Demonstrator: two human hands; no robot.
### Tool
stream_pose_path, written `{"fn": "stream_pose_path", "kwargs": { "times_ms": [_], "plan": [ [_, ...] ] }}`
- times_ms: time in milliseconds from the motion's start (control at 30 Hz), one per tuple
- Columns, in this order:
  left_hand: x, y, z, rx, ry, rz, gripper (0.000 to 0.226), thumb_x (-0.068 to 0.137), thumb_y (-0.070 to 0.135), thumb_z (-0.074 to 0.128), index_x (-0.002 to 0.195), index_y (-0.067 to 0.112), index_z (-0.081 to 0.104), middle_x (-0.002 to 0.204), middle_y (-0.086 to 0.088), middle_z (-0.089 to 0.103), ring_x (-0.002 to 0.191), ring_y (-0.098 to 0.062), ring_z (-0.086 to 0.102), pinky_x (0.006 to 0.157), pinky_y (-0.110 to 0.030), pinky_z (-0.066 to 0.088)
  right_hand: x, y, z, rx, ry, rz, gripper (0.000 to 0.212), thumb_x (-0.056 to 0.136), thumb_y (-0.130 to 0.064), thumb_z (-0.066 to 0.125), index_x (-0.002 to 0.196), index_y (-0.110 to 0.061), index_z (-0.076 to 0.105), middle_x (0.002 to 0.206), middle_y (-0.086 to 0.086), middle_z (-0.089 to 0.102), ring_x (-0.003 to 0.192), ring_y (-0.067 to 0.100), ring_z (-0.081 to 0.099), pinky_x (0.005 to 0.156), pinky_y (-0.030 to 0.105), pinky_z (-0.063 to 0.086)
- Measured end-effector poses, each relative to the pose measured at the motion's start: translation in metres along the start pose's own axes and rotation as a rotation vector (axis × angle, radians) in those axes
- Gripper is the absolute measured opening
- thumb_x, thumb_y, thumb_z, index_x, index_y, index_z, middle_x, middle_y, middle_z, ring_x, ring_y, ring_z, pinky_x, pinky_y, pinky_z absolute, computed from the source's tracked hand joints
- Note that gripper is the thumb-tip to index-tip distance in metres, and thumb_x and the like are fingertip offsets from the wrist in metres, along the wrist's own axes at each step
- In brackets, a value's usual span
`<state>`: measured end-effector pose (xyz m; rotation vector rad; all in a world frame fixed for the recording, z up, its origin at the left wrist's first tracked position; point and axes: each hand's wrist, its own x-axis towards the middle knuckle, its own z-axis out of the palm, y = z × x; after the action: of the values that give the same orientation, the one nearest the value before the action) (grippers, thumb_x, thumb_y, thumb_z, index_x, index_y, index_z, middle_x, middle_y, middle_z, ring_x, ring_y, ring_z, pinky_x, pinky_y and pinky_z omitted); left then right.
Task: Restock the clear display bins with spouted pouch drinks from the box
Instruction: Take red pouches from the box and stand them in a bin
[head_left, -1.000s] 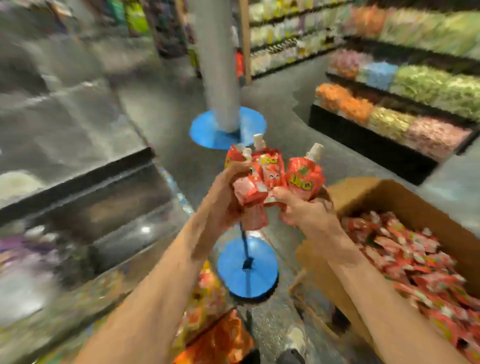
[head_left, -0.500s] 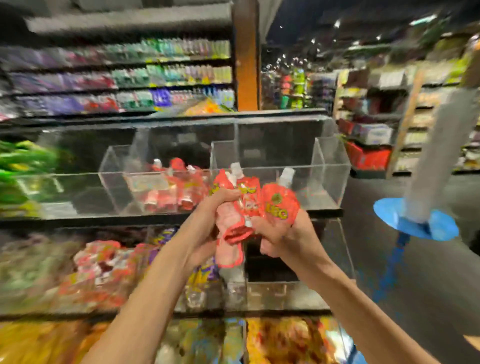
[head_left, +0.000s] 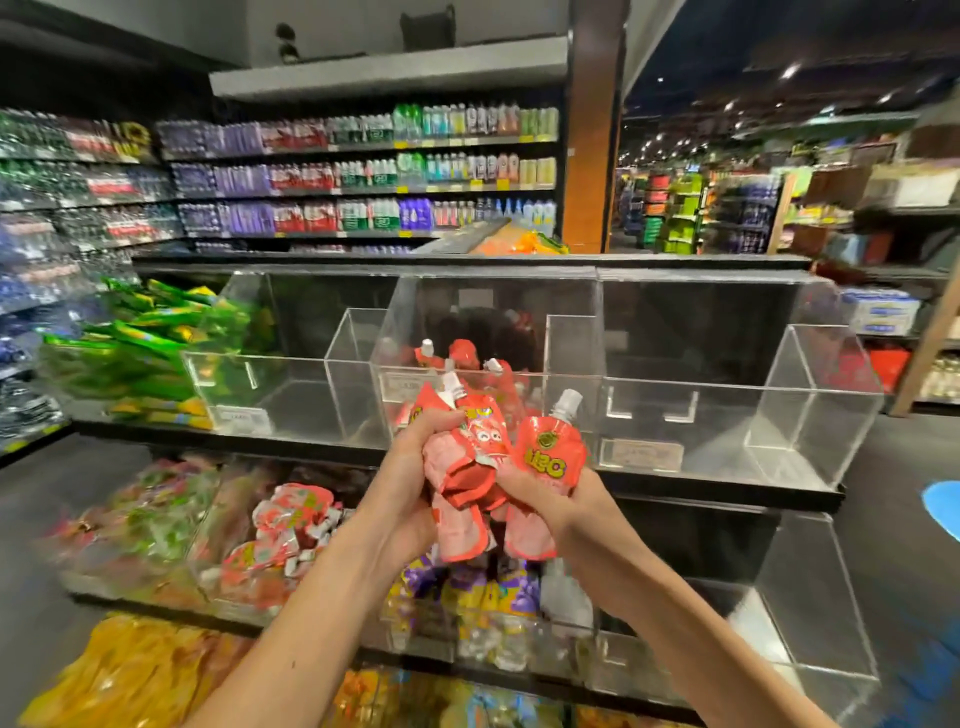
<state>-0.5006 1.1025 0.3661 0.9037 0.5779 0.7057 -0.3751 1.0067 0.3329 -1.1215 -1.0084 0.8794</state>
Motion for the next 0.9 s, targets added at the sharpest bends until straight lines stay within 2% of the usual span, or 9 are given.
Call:
{"fn": "stream_pose_path", "kwargs": {
  "times_ms": [133, 233, 300, 400, 500, 567, 633, 800, 900],
  "plan": [
    [0.027, 0.048, -0.014, 0.083, -0.148, 0.078, 0.028, 0.079, 0.026, 0.059, 0.091, 0.007, 0.074, 0.087, -0.014, 0.071, 0.074, -0.027, 0.067, 0.076, -0.038, 0.055, 0.052, -0.03, 0.021, 0.068, -0.049, -0.052, 0.036, 0.08, -0.029, 0.074, 0.107, -0.006, 0.068, 0.097, 0.007, 0.075, 0.086, 0.018, 0.07, 0.077, 0.031, 0.056],
    [0.054, 0.099, -0.017, 0.178, -0.226, 0.083, 0.033, 0.079, 0.023, 0.058, 0.106, 0.005, 0.067, 0.098, -0.018, 0.069, 0.086, -0.031, 0.066, 0.09, -0.043, 0.053, 0.099, -0.06, 0.037, 0.083, -0.022, -0.018, 0.026, 0.08, -0.024, 0.072, 0.102, -0.01, 0.068, 0.096, 0.009, 0.075, 0.084, 0.019, 0.072, 0.073, 0.034, 0.058],
    [0.082, 0.129, -0.017, 0.251, -0.232, 0.162, 0.047, 0.072, 0.024, 0.066, 0.116, 0.007, 0.062, 0.106, -0.019, 0.064, 0.087, -0.029, 0.064, 0.084, -0.04, 0.055, 0.132, -0.078, 0.045, -0.024, 0.047, -0.018, 0.015, 0.086, -0.016, 0.072, 0.1, -0.011, 0.069, 0.089, 0.006, 0.075, 0.077, 0.017, 0.072, 0.066, 0.031, 0.058],
    [0.119, 0.158, -0.011, 0.318, -0.122, 0.274, 0.07, 0.061, 0.028, 0.077, 0.124, 0.007, 0.056, 0.096, -0.013, 0.067, 0.073, -0.025, 0.066, 0.068, -0.035, 0.055, 0.173, -0.096, 0.047, -0.2, 0.173, -0.054, 0.017, 0.083, -0.016, 0.077, 0.097, -0.013, 0.068, 0.086, 0.008, 0.068, 0.077, 0.023, 0.061, 0.067, 0.034, 0.049],
    [0.149, 0.165, -0.009, 0.42, 0.113, 0.505, 0.057, 0.071, 0.026, 0.081, 0.12, 0.013, 0.056, 0.094, -0.005, 0.07, 0.068, -0.013, 0.069, 0.062, -0.028, 0.055, 0.2, -0.091, 0.042, -0.427, 0.368, -0.046, 0.015, 0.081, -0.026, 0.078, 0.082, -0.022, 0.064, 0.075, 0.007, 0.056, 0.069, 0.021, 0.046, 0.052, 0.028, 0.036],
    [0.165, 0.159, -0.012, 0.492, 0.169, 0.589, 0.058, 0.075, 0.028, 0.081, 0.124, 0.014, 0.051, 0.099, -0.003, 0.069, 0.068, -0.005, 0.067, 0.07, -0.028, 0.055, 0.216, -0.076, 0.034, -0.478, 0.471, -0.05, 0.023, 0.076, -0.037, 0.081, 0.065, -0.024, 0.065, 0.064, 0.0, 0.056, 0.06, 0.02, 0.046, 0.048, 0.027, 0.035],
    [0.181, 0.146, -0.02, 0.639, 0.175, 0.655, 0.068, 0.072, 0.034, 0.084, 0.126, 0.015, 0.047, 0.102, -0.001, 0.068, 0.083, -0.008, 0.068, 0.088, -0.037, 0.055, 0.227, -0.061, 0.023, -0.554, 0.483, -0.06, 0.021, 0.07, -0.048, 0.081, 0.064, -0.033, 0.068, 0.062, -0.005, 0.058, 0.053, 0.018, 0.048, 0.052, 0.03, 0.038],
    [0.218, 0.108, -0.045, 0.951, 0.112, 0.553, 0.052, 0.077, 0.025, 0.083, 0.111, 0.019, 0.043, 0.087, 0.007, 0.062, 0.076, -0.008, 0.064, 0.083, -0.032, 0.054, 0.24, -0.034, 0.003, -0.684, 0.49, -0.005, 0.027, 0.075, -0.044, 0.08, 0.089, -0.022, 0.075, 0.091, 0.002, 0.075, 0.09, 0.025, 0.07, 0.084, 0.044, 0.056],
    [0.229, 0.105, -0.051, 1.133, 0.19, 0.323, 0.056, 0.078, 0.032, 0.08, 0.115, 0.017, 0.042, 0.099, -0.001, 0.06, 0.099, -0.025, 0.061, 0.083, -0.034, 0.047, 0.248, -0.024, -0.002, -0.677, 0.428, 0.052, 0.018, 0.077, -0.039, 0.081, 0.083, -0.023, 0.074, 0.091, 0.002, 0.076, 0.093, 0.023, 0.07, 0.089, 0.045, 0.055]
  ]
}}
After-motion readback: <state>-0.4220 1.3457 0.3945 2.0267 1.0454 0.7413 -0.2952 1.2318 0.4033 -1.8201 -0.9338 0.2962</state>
